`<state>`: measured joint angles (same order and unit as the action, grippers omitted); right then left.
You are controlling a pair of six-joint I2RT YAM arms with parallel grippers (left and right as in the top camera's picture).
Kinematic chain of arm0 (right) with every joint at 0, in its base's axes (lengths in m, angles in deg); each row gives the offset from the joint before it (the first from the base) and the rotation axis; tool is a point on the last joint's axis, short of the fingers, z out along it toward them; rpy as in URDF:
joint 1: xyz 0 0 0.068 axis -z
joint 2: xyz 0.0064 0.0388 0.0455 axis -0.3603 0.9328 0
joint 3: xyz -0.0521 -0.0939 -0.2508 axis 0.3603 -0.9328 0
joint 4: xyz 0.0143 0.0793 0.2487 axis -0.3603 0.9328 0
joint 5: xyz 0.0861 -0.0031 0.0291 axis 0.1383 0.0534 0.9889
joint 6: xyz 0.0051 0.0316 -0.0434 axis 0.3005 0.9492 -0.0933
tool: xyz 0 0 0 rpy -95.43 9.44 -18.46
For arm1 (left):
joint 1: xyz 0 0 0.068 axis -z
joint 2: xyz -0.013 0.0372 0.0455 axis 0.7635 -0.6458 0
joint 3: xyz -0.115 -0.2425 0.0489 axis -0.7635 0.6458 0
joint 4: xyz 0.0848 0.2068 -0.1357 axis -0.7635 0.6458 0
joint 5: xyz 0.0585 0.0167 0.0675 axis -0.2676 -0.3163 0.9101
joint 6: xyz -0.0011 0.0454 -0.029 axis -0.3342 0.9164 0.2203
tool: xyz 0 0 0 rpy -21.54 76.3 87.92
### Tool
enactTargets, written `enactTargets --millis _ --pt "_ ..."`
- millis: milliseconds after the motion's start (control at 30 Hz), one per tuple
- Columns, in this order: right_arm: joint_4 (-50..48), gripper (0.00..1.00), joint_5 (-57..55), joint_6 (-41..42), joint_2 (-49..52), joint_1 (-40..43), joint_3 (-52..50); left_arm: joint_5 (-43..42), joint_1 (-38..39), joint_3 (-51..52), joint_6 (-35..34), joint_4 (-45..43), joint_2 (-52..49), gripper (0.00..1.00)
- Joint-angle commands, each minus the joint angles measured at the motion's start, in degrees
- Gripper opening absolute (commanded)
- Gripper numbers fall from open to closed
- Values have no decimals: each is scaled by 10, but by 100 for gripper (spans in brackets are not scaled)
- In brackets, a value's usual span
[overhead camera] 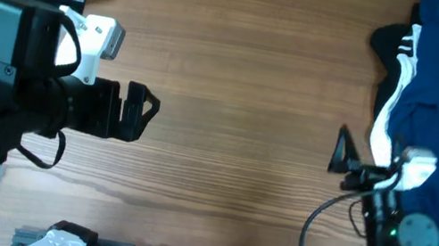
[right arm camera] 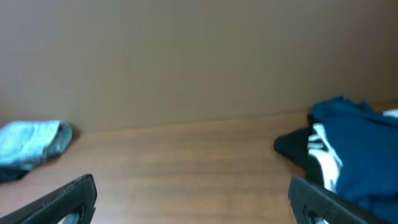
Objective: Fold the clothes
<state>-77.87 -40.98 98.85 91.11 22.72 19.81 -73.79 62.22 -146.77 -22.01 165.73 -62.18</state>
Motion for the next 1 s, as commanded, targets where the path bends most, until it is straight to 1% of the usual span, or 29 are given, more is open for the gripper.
enactTargets --millis 0,33,133,267,967 --pt "-46 100 -43 69 -73 -2 -94 2 3 1 11 -2 1 100" --pt "-48 100 -53 82 -86 -2 -110 2 3 1 11 -2 1 100" --pt "-47 100 -74 84 -121 -2 -143 2 3 1 11 -2 1 100" --pt "22 100 -98 79 -193 -2 -144 2 3 1 11 -2 1 100" --pt "23 100 -94 79 -185 -2 -144 2 3 1 11 -2 1 100"
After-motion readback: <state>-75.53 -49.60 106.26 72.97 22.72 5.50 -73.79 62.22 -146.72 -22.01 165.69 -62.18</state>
